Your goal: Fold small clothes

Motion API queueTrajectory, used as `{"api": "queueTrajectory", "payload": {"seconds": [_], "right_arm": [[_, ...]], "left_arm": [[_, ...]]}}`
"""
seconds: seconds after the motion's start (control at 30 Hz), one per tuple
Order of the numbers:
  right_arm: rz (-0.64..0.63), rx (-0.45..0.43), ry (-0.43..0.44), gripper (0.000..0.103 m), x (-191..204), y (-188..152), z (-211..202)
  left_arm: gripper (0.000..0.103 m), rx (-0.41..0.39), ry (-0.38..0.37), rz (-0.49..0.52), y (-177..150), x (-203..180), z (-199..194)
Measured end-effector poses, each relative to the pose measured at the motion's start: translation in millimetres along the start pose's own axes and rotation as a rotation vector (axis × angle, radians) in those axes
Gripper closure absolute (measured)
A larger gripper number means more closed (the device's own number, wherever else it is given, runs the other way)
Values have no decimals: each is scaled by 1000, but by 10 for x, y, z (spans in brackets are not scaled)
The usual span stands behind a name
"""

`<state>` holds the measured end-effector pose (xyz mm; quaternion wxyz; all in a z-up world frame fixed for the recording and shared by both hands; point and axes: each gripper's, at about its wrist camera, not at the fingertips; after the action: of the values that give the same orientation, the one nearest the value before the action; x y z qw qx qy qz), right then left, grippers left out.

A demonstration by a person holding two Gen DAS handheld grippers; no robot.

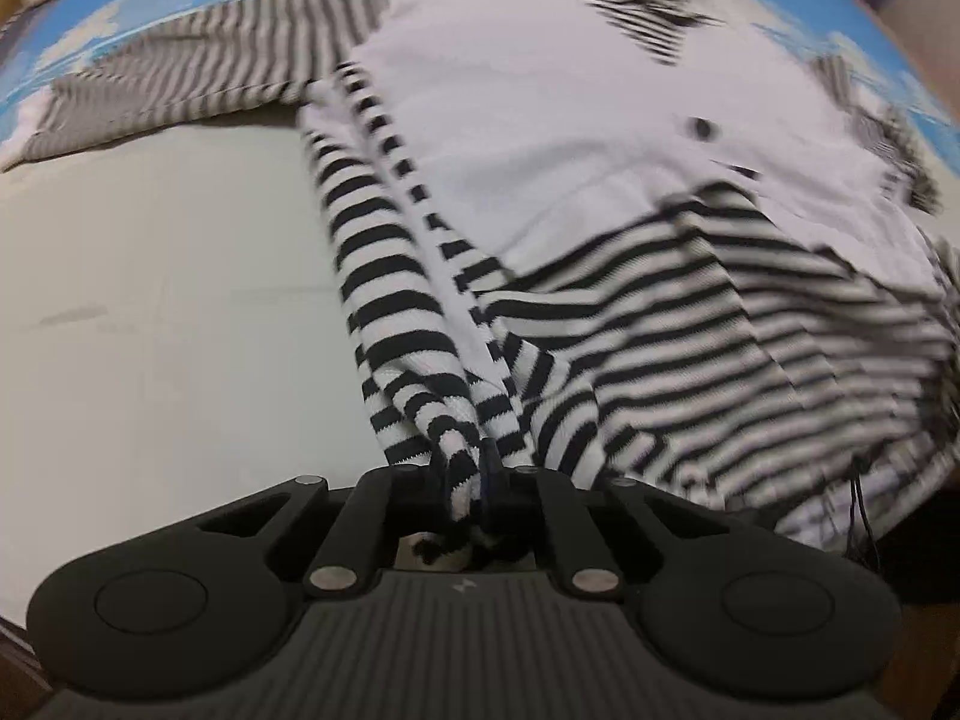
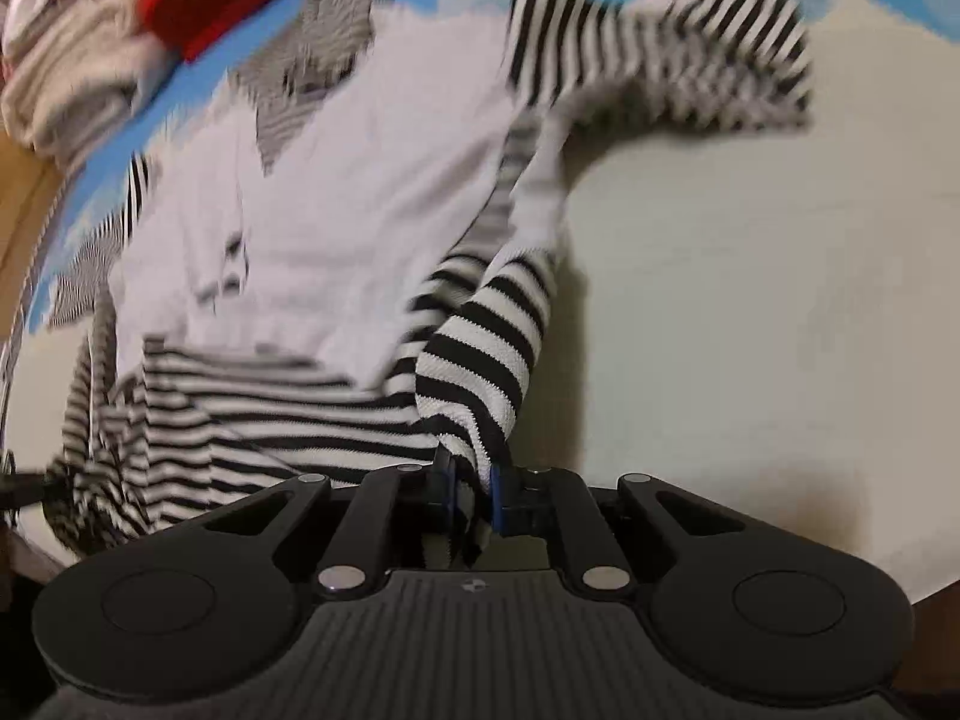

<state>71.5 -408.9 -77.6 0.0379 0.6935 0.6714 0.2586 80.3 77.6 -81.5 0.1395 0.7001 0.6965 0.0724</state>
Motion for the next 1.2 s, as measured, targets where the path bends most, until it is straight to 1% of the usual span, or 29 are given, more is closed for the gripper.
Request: {"api": "queueTrajectory", "payload": {"seconds": [0.07, 0.13, 0.2, 0.27, 0.33, 0.37, 0.43, 0.5, 0.6, 0.73, 0.77, 0.8, 0.83, 0.87, 0.9, 0.93, 0.97, 1.03, 1.07, 1.13, 1.17, 1.2], "right_arm": [[31, -37, -25, 93, -170, -16, -177], [77, -58, -55, 93, -344, -73, -301], [93, -34, -51, 93, -438, -152, -317], [44, 21, -29, 91, -357, -214, -235], [-28, 81, -10, 85, -243, -281, -147], [-55, 98, -11, 79, -185, -288, -109], [-88, 112, -25, 73, -102, -273, -55], [-83, 122, -37, 57, -54, -239, -27], [-76, 131, -61, 51, -14, -188, 48], [-88, 142, -81, 52, -7, -202, 159], [-95, 137, -89, 72, -3, -200, 174], [-102, 129, -100, 92, -11, -198, 178], [-103, 123, -126, 92, -32, -199, 178], [-104, 107, -172, 93, -52, -195, 162], [-99, 87, -219, 93, -82, -185, 134], [-84, 68, -240, 93, -117, -174, 102], [-62, 56, -241, 93, -161, -164, 79], [-28, 56, -206, 92, -218, -164, 66], [-28, 54, -194, 88, -215, -170, 61], [-29, 18, -195, 78, -184, -159, -2], [-29, -15, -195, 68, -166, -136, -56], [-28, -65, -184, 62, -151, -118, -134]], "left_arm": [[95, 13, -39, 35, -74, -97, -21], [95, 15, -53, 68, -137, -156, -55], [96, 8, -16, 81, -161, -127, -92], [96, 0, 56, 70, -163, -26, -130], [97, 0, 83, 50, -172, 61, -164], [97, 7, 91, 50, -165, 82, -177], [97, 36, 110, 85, -231, 29, -157], [97, 66, 131, 155, -312, -74, -138], [97, 97, 134, 237, -401, -206, -108], [96, 98, 102, 277, -422, -311, -126], [93, 96, 94, 274, -410, -321, -135], [83, 76, 87, 262, -376, -337, -154], [75, 45, 70, 246, -365, -302, -215], [57, 7, 52, 227, -372, -257, -269], [49, -45, 43, 209, -328, -257, -337], [48, -100, 40, 197, -286, -263, -404], [48, -139, 37, 188, -249, -264, -448], [48, -195, 4, 166, -172, -280, -500], [48, -207, -16, 166, -143, -293, -495], [48, -216, -60, 202, -154, -390, -505], [48, -213, -76, 233, -174, -456, -509], [48, -206, -88, 274, -191, -539, -478]]}}
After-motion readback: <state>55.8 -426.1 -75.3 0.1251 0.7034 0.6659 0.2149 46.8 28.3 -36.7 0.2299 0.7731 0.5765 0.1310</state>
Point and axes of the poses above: each gripper's, at about its wrist camera, not at the fingertips, and z roughly the way its jaws point, x to its left, y to its top, and after that the axes turned 8 degrees about -z, right-handed
